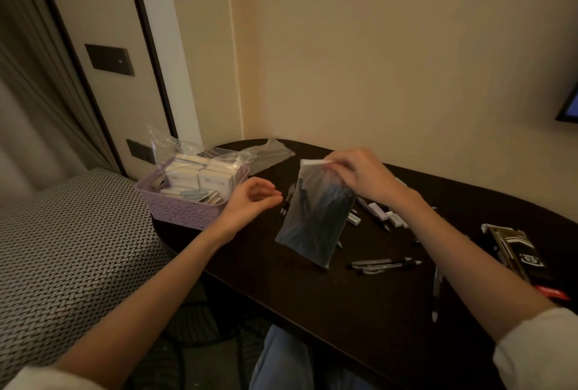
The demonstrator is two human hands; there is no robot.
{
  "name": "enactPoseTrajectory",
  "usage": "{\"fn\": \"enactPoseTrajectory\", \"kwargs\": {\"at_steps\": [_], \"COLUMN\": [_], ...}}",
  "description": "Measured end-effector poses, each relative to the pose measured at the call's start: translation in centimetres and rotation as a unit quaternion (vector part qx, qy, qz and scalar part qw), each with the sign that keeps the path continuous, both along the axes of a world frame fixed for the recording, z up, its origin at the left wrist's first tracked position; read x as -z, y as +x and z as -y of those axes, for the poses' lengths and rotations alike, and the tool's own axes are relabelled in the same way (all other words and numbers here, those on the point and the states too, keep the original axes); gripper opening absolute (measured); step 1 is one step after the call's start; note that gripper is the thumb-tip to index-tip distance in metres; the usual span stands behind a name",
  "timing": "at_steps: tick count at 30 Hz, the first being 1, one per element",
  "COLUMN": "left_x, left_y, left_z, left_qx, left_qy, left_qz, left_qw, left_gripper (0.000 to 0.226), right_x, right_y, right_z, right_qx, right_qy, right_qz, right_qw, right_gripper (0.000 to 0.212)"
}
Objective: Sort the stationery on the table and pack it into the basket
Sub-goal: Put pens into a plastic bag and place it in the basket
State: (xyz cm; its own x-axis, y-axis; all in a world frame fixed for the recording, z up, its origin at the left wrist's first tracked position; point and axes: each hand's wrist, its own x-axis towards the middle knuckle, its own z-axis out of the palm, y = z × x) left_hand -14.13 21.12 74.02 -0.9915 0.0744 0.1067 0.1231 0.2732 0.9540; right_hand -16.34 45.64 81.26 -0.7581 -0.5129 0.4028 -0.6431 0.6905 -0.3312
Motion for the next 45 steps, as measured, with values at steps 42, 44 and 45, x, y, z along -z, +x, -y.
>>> {"fn": "enactPoseTrajectory", "kwargs": {"at_steps": [42,44,45], "left_x": [-2.6,-2.6,-2.7], "left_y": [-7.9,-7.8,-7.8], "left_z": [19.4,19.4,19.5], "left_qx": [0.005,0.016,0.019], "left_qy": [-0.597,-0.614,-0.622], "left_qz": [-0.007,0.01,0.017], "left_qw": [0.802,0.789,0.782], "left_gripper": [0.053,0.048,0.046], "right_x": [6.5,6.4,6.4], "right_y": [-4.8,-4.4,-4.4], "right_z": [23.5,23.9,24.1], "right_qx": [0.169,0.168,0.166], "right_qy": [-0.069,-0.029,-0.015], "right_qz": [0.157,0.16,0.165], "right_qw": [0.971,0.972,0.972], "right_gripper": [0.009,0.013,0.016]}}
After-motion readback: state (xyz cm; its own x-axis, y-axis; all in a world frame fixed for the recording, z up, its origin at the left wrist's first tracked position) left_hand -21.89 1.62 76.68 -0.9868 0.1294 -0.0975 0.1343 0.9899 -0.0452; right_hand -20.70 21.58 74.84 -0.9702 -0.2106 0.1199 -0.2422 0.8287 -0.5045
